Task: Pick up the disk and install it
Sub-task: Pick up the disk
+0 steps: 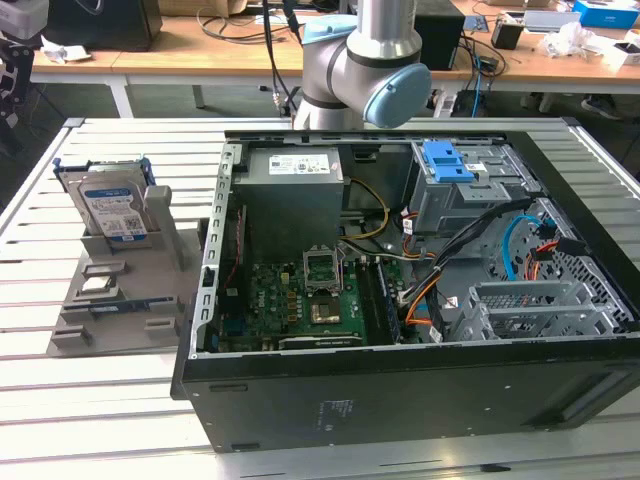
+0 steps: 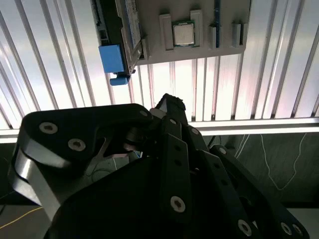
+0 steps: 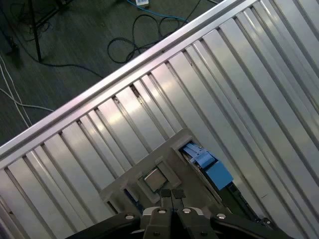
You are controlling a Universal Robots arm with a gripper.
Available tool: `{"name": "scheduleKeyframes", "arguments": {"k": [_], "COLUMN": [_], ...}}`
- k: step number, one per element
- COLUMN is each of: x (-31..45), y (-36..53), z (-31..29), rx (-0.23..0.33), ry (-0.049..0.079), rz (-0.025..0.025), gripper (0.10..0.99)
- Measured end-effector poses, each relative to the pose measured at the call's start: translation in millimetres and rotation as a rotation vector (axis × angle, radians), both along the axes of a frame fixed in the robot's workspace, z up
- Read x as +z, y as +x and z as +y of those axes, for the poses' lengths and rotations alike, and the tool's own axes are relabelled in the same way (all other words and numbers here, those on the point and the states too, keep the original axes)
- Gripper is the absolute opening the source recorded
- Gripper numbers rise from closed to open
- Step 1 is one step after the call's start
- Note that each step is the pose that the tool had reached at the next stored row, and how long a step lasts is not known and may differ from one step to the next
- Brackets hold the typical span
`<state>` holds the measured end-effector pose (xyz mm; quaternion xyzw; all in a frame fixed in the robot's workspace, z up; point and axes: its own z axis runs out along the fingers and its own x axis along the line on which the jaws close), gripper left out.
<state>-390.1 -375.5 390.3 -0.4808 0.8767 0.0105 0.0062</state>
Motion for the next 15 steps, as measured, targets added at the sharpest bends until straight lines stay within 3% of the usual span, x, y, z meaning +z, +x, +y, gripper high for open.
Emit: {"name": "scheduleKeyframes", "arguments": {"k": [15], "x": [0.0], "y": [0.0], "z": [0.0], "rx": [0.221], "ry": [0.0], "rz": [0.0], "gripper": [0.106]}}
